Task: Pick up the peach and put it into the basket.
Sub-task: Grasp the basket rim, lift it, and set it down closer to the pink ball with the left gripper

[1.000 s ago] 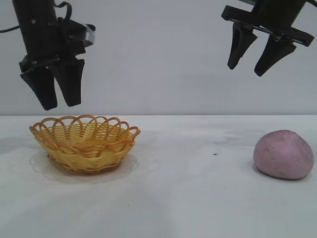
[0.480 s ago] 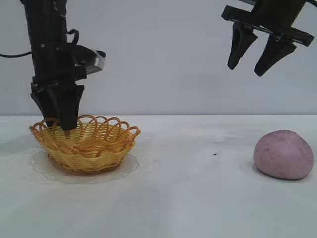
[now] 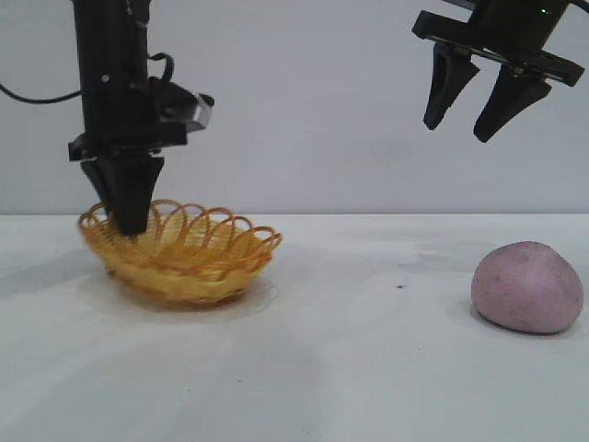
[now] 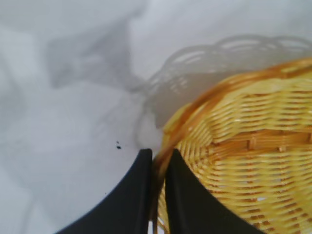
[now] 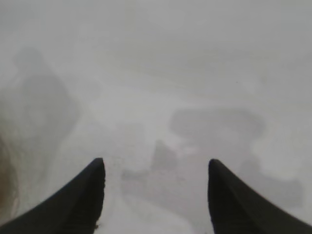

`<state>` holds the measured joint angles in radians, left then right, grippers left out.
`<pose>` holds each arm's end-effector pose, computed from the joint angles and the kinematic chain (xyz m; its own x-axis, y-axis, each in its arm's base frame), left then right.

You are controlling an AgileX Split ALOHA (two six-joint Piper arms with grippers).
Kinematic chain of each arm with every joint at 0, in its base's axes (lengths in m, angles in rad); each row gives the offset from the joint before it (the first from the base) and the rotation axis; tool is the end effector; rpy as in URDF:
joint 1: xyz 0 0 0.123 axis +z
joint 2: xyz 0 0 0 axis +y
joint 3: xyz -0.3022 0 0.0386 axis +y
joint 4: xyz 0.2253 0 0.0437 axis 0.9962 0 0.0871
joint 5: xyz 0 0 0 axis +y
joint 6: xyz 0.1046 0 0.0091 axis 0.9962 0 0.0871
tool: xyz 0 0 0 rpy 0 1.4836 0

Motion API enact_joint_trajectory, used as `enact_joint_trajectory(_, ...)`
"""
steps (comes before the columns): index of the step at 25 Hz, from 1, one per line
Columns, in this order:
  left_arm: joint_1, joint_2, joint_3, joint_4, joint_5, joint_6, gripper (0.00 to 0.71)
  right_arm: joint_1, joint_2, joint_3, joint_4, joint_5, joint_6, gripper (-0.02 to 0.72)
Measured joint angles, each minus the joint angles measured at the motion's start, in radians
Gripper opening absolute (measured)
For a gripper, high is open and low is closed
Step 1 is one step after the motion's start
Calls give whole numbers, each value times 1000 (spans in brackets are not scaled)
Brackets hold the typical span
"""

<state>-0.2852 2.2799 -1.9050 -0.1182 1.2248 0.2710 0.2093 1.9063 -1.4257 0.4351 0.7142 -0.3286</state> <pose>0.4362 -0.1400 0.1812 -0.8670 0.4911 -0.0842 0.4975 0.8623 -0.0940 0.3904 0.1126 0.2422 -0.8561 -0.1729 -0.4870 -0.3240 0.9137 0.2453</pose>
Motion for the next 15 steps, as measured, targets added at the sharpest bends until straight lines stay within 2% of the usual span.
enact_joint_trajectory(5,0,-69,-2,-87,0,-152,0,0,0,0,0,0,0,443)
enact_joint_trajectory(11,-4,-128,0,-159,0,-236,0,0,0,0,0,-18,0,443)
enact_joint_trajectory(15,-24,-171,97,-188,-9,-257,0,0,0,0,0,-29,0,443)
